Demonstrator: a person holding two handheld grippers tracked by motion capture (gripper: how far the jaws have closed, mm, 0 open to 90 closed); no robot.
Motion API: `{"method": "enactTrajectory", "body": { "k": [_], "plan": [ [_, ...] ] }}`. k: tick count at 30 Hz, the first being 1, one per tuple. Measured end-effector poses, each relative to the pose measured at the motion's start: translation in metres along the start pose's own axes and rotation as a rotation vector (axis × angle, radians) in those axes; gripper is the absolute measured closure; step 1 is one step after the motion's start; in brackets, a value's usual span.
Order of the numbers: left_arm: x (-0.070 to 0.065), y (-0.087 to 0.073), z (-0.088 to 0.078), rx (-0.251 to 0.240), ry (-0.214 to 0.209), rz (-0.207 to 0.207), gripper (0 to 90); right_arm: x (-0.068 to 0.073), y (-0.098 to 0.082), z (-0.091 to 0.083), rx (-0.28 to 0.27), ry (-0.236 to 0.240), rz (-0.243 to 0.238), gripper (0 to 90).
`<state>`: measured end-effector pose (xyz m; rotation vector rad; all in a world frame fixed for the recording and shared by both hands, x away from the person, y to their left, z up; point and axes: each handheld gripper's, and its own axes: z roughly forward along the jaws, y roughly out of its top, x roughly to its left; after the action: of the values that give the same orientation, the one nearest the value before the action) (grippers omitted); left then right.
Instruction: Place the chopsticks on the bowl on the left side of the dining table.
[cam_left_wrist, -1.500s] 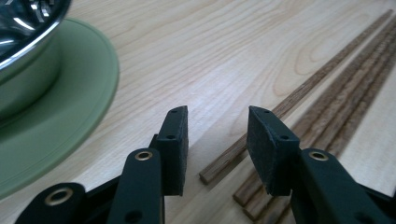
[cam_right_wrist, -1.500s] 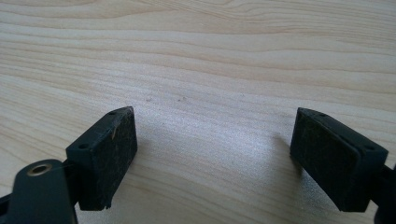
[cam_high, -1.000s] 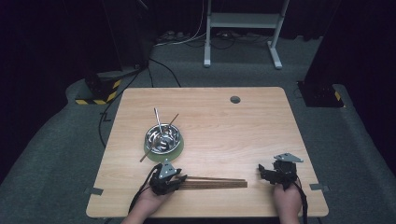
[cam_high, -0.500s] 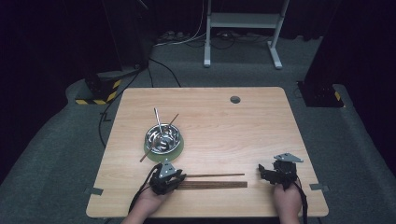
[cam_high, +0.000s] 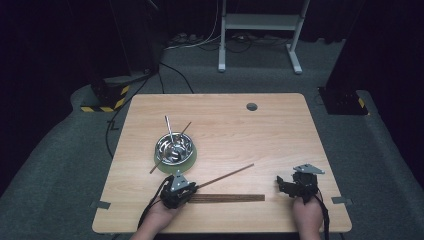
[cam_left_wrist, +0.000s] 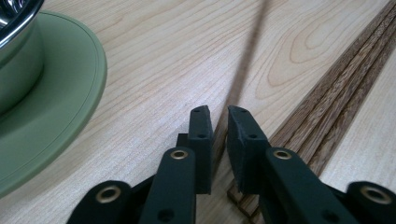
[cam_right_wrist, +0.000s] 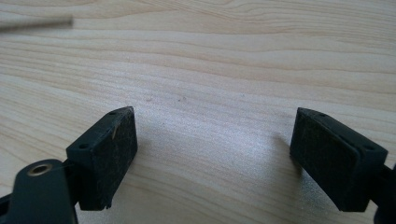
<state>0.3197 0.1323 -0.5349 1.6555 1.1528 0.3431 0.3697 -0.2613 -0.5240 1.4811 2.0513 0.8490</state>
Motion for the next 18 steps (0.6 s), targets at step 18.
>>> {"method": "enactTrajectory", "body": {
  "k": [18],
  "plan": [
    [0.0021, 0.0022, 0.0022, 0.002, 0.013, -0.025, 68.1, 0.0, 0.0, 0.0, 0.0, 0.0, 0.0, 14.7]
  ]
}}
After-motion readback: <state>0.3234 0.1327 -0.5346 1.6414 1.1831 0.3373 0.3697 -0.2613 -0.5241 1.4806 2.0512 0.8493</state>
